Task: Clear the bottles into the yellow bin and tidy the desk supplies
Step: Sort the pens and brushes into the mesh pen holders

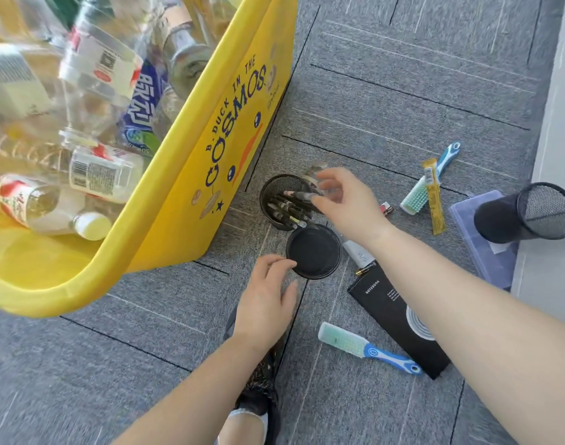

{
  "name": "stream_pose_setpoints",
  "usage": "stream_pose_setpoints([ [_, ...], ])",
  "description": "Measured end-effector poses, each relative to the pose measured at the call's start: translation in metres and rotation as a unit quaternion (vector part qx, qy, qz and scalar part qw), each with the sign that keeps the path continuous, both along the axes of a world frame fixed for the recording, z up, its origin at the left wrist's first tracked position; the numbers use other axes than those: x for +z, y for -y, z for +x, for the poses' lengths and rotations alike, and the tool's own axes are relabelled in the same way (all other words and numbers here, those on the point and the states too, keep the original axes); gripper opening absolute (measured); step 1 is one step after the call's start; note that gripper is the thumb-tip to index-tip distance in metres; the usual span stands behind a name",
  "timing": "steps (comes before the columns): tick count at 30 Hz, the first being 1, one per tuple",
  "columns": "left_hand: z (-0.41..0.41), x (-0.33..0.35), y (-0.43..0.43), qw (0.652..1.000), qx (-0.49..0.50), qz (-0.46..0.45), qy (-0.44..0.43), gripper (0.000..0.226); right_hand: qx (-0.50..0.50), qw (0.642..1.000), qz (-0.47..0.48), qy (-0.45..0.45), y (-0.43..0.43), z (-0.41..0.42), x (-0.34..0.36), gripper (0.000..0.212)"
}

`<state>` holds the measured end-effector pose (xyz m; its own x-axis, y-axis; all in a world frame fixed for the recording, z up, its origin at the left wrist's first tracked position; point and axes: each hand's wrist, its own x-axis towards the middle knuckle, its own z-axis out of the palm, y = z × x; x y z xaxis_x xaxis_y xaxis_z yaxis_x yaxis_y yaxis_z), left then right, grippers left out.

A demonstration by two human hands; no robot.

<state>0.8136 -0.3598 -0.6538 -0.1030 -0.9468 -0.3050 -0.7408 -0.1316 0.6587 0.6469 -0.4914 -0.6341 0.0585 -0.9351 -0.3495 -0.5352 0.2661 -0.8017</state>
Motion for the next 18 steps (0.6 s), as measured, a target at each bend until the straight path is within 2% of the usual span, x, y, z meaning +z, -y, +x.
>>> stream_pose_setpoints([
  [3,-0.003,0.0,0.001,0.996,0.06,0.048,-0.038,0.028,-0.035,0.999,0.021,0.007,-0.017,-0.017,-0.005,0.026],
  [6,-0.011,0.001,0.006,0.977,0.147,0.116,-0.102,0.032,-0.087,0.995,0.042,-0.005,-0.035,-0.044,-0.016,0.017],
  [8,-0.016,0.0,0.011,0.973,0.157,0.133,-0.107,0.038,-0.113,0.99,0.061,-0.054,-0.047,-0.065,-0.027,0.016],
  [11,-0.023,0.0,0.017,0.971,0.158,0.144,-0.109,0.036,-0.062,0.975,0.087,-0.197,-0.063,-0.089,-0.042,0.02],
  [14,-0.03,0.001,0.022,0.969,0.159,0.154,-0.112,0.038,-0.015,0.966,0.099,-0.237,-0.071,-0.09,-0.05,0.03],
  [18,-0.037,-0.001,0.028,0.97,0.148,0.157,-0.11,0.035,0.004,0.951,0.067,-0.303,-0.07,-0.077,-0.054,0.052],
])
